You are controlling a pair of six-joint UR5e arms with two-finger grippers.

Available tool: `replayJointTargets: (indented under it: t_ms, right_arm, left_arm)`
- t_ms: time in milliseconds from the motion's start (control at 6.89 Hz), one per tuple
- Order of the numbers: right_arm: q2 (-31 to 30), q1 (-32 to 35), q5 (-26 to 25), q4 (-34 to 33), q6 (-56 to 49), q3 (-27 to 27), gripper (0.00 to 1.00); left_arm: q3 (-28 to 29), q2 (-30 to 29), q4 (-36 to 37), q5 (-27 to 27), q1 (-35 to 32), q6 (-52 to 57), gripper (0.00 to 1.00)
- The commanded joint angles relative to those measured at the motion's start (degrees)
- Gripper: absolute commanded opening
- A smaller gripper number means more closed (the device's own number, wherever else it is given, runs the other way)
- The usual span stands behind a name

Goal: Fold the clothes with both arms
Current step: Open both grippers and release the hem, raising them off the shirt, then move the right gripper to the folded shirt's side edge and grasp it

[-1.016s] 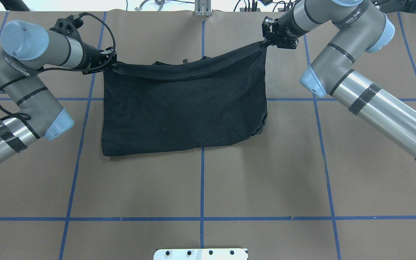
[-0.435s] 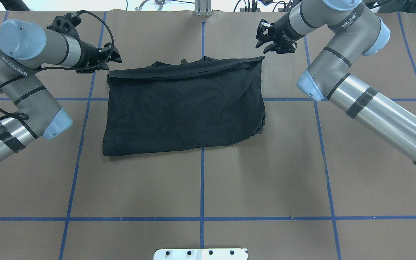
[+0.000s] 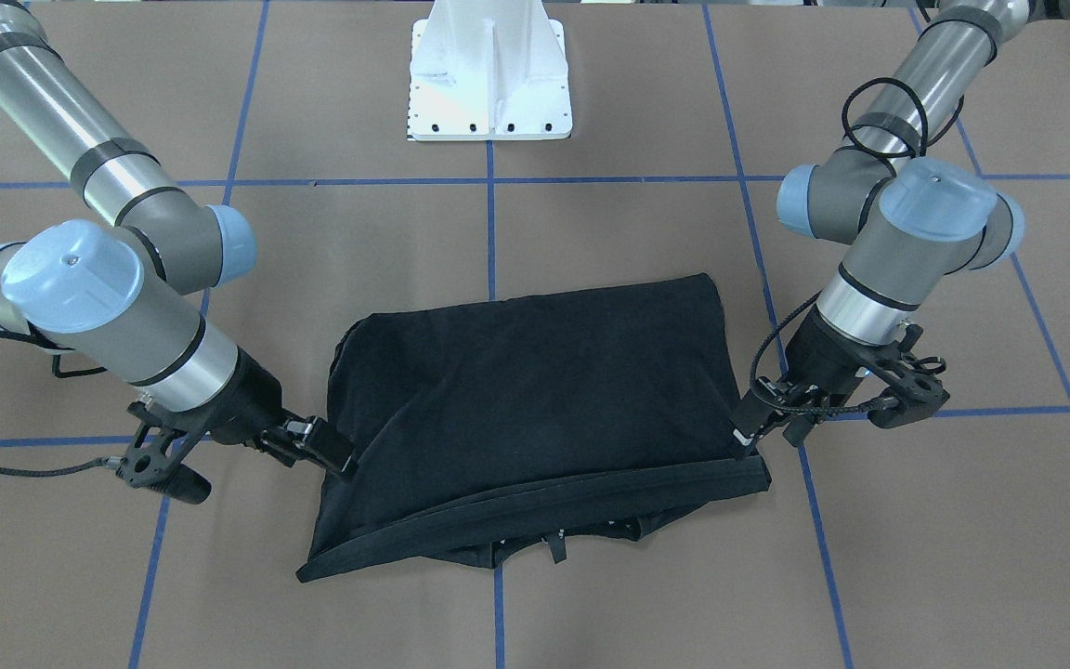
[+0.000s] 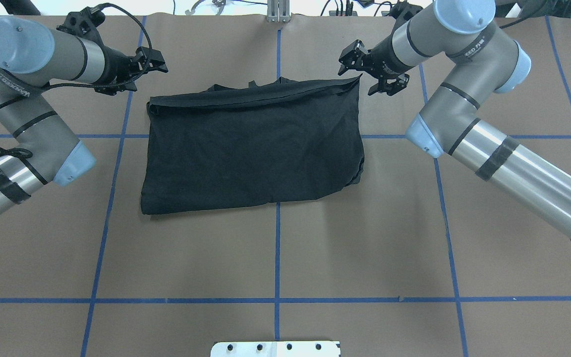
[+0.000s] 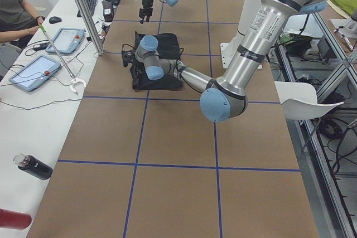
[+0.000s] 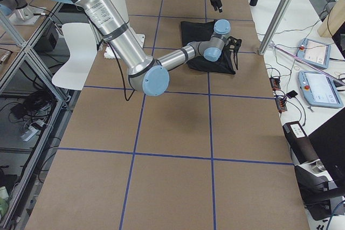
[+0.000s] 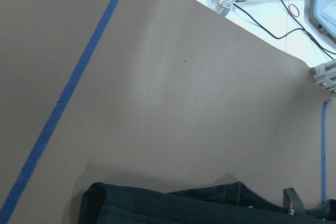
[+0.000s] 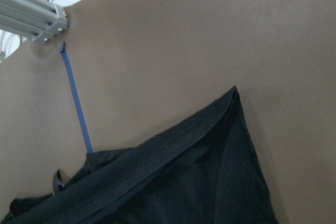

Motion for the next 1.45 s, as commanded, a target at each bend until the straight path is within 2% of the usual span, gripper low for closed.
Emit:
replayJointTargets:
  t_ms: [0,145,290,581,1306]
  right_arm:
    - [-8.31,-4.47,-0.52,-4.74,0.49,11.72,1.00]
    - [-12.09,-6.15,-0.79,-6.95,0.49,16.12,1.00]
    - [-13.78,-9.13,-2.88,-7.06,0.49,16.25,1.00]
    - [-13.45,-12.84,-5.09,-10.54,0.41,15.64,1.00]
    - [-11.08,-13.55,-5.10,-11.19,0.40,14.07,0.98]
  left_arm:
    - [-3.88,0.33,3.16,0.05,-0.20,0.01,1.00]
    - [-4.60,0.60,3.17,0.14,-0.29,0.01,1.00]
    - [-4.61,0.69,3.17,0.40,-0.21,-0.08,1.00]
    - [-4.87,0.08,3.09,1.36,0.06,-0.08,1.00]
    - [-4.25,0.16,3.17,2.78,0.23,0.88,1.00]
